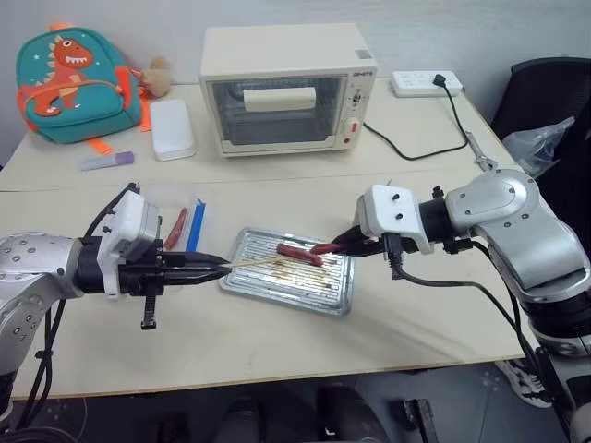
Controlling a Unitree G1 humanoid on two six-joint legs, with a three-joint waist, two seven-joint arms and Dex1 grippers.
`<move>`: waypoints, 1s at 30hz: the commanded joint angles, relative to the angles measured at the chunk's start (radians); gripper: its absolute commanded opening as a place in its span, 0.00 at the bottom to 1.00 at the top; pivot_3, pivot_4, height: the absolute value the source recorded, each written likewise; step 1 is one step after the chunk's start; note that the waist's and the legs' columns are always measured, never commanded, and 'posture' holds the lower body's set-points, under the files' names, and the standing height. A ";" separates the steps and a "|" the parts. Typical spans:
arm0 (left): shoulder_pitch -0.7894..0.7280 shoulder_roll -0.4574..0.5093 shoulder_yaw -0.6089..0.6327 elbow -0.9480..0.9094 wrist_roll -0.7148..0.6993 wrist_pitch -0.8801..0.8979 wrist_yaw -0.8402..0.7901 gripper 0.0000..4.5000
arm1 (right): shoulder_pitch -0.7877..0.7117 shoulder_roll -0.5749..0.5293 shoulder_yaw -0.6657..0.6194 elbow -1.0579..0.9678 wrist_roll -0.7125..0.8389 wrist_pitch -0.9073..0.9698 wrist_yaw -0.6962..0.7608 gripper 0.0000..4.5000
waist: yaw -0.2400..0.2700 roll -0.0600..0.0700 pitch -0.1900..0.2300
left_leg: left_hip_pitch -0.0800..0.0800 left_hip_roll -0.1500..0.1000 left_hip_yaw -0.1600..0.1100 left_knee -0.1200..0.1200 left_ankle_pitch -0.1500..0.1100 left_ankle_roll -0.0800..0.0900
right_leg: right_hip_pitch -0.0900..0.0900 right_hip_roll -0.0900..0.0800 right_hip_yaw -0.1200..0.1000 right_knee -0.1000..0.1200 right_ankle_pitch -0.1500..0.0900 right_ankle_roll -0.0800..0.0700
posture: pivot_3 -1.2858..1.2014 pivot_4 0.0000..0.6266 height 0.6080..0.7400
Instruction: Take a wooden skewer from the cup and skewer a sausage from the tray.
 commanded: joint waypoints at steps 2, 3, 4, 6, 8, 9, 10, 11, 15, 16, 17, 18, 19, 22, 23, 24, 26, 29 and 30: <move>-0.039 0.007 -0.018 0.020 0.020 -0.025 -0.024 0.00 | 0.010 -0.036 -0.057 -0.070 0.044 -0.003 -0.007 0.07 | 0.002 0.000 0.000 | 0.000 0.000 0.000 0.000 0.000 0.000 | 0.000 0.000 0.000 0.000 0.000 0.000 | 0.52 0.24 1.00; -0.046 0.007 -0.024 0.023 0.022 -0.027 -0.029 0.00 | 0.013 -0.040 -0.060 -0.075 0.045 -0.015 -0.007 0.07 | 0.003 0.000 0.000 | 0.000 0.000 0.000 0.000 0.000 0.000 | 0.000 0.000 0.000 0.000 0.000 0.000 | 0.52 0.24 1.00; -0.054 0.006 -0.031 0.025 0.023 -0.028 -0.033 0.00 | 0.016 -0.045 -0.061 -0.078 0.043 -0.031 -0.007 0.07 | 0.003 0.000 0.000 | 0.000 0.000 0.000 0.000 0.000 0.000 | 0.000 0.000 0.000 0.000 0.000 0.000 | 0.52 0.24 1.00; -0.064 0.003 -0.040 0.028 0.025 -0.028 -0.038 0.00 | 0.025 -0.054 -0.061 -0.082 0.037 -0.067 -0.006 0.07 | 0.003 0.000 0.000 | 0.000 0.000 0.000 0.001 0.000 0.000 | 0.000 0.000 0.000 0.000 0.000 0.000 | 0.52 0.24 1.00; -0.074 0.000 -0.048 0.029 0.026 -0.030 -0.040 0.00 | 0.037 -0.068 -0.058 -0.083 0.030 -0.107 0.002 0.07 | 0.003 0.000 0.000 | 0.000 0.000 0.000 0.001 0.000 0.000 | 0.000 0.000 0.000 0.000 0.000 0.000 | 0.52 0.24 1.00; -0.078 0.000 -0.050 0.031 0.027 -0.030 -0.042 0.00 | 0.039 -0.071 -0.056 -0.082 0.030 -0.117 0.003 0.07 | 0.003 0.000 0.000 | 0.000 0.000 0.000 0.001 0.000 0.000 | 0.000 0.000 0.000 0.000 0.000 0.000 | 0.52 0.24 1.00; -0.084 0.000 -0.053 0.032 0.026 -0.029 -0.042 0.00 | 0.042 -0.076 -0.056 -0.082 0.031 -0.128 0.007 0.07 | 0.003 0.000 0.000 | 0.000 0.000 0.000 0.001 0.000 0.000 | 0.000 0.000 0.000 0.000 0.000 0.000 | 0.52 0.24 1.00; -0.089 -0.001 -0.056 0.034 0.026 -0.027 -0.043 0.00 | 0.044 -0.078 -0.055 -0.081 0.033 -0.137 0.008 0.07 | 0.003 0.000 0.000 | 0.000 0.000 0.000 0.001 0.000 0.000 | 0.000 0.000 0.000 0.000 0.000 0.000 | 0.52 0.24 1.00; -0.106 -0.005 -0.073 0.034 0.028 -0.024 -0.049 0.00 | 0.043 -0.079 -0.065 -0.085 0.045 -0.158 0.004 0.07 | 0.003 0.000 0.000 | 0.000 0.000 0.000 0.001 0.000 0.000 | 0.000 0.000 0.000 0.000 0.000 0.000 | 0.52 0.24 1.00; -0.110 -0.006 -0.077 0.034 0.028 -0.024 -0.049 0.00 | 0.045 -0.080 -0.068 -0.088 0.050 -0.162 0.006 0.07 | 0.003 0.000 0.000 | 0.000 0.000 0.000 0.001 0.000 0.000 | 0.000 0.000 0.000 0.000 0.000 0.000 | 0.52 0.24 1.00; -0.114 -0.007 -0.081 0.035 0.029 -0.024 -0.049 0.00 | 0.048 -0.081 -0.070 -0.090 0.054 -0.165 0.006 0.07 | 0.003 0.000 0.000 | 0.000 0.000 0.000 0.001 0.000 0.000 | 0.000 0.000 0.000 0.000 0.000 0.000 | 0.52 0.24 1.00; -0.119 -0.008 -0.086 0.035 0.029 -0.025 -0.050 0.00 | 0.050 -0.082 -0.071 -0.093 0.057 -0.166 0.005 0.07 | 0.003 0.000 0.000 | 0.000 0.000 0.000 0.001 0.000 0.000 | 0.000 0.000 0.000 0.000 0.000 0.000 | 0.52 0.24 1.00; -0.123 -0.010 -0.091 0.034 0.030 -0.026 -0.050 0.00 | 0.051 -0.080 -0.072 -0.095 0.059 -0.168 0.002 0.07 | 0.003 0.000 0.000 | 0.000 0.000 0.000 0.001 0.000 0.000 | 0.000 0.000 0.000 0.000 0.000 0.000 | 0.52 0.24 1.00; -0.132 -0.020 -0.104 0.034 0.035 -0.030 -0.048 0.00 | 0.052 -0.073 -0.077 -0.103 0.068 -0.167 -0.010 0.07 | 0.003 0.000 0.000 | 0.000 0.000 0.000 0.001 0.000 0.000 | 0.000 0.000 0.000 0.000 0.000 0.000 | 0.52 0.24 1.00; -0.135 -0.023 -0.107 0.035 0.037 -0.032 -0.050 0.00 | 0.053 -0.071 -0.080 -0.108 0.073 -0.166 -0.013 0.07 | 0.003 0.000 0.000 | 0.000 0.000 0.000 0.001 0.000 0.000 | 0.000 0.000 0.000 0.000 0.000 0.000 | 0.52 0.24 1.00; -0.136 -0.025 -0.109 0.038 0.039 -0.034 -0.053 0.00 | 0.054 -0.070 -0.083 -0.113 0.079 -0.167 -0.016 0.07 | 0.003 0.000 0.000 | 0.000 0.000 0.000 0.001 0.000 0.000 | 0.000 0.000 0.000 0.001 0.000 0.000 | 0.52 0.24 1.00; -0.140 -0.028 -0.112 0.045 0.045 -0.040 -0.056 0.00 | 0.058 -0.072 -0.090 -0.124 0.092 -0.169 -0.016 0.07 | 0.004 0.000 0.000 | 0.000 0.000 0.000 0.001 0.000 0.000 | 0.000 0.000 0.000 0.001 0.000 0.000 | 0.52 0.24 1.00; -0.141 -0.032 -0.118 0.054 0.055 -0.051 -0.060 0.00 | 0.063 -0.077 -0.101 -0.137 0.110 -0.170 -0.018 0.07 | 0.004 0.000 0.000 | 0.000 0.000 0.000 0.001 0.000 0.000 | 0.000 0.000 0.000 0.001 0.000 0.000 | 0.52 0.24 1.00; -0.142 -0.034 -0.120 0.055 0.057 -0.053 -0.060 0.00 | 0.064 -0.079 -0.103 -0.140 0.114 -0.170 -0.020 0.07 | 0.004 0.000 0.000 | 0.000 0.000 0.000 0.001 0.000 0.000 | 0.000 0.000 0.000 0.001 0.000 0.000 | 0.52 0.24 1.00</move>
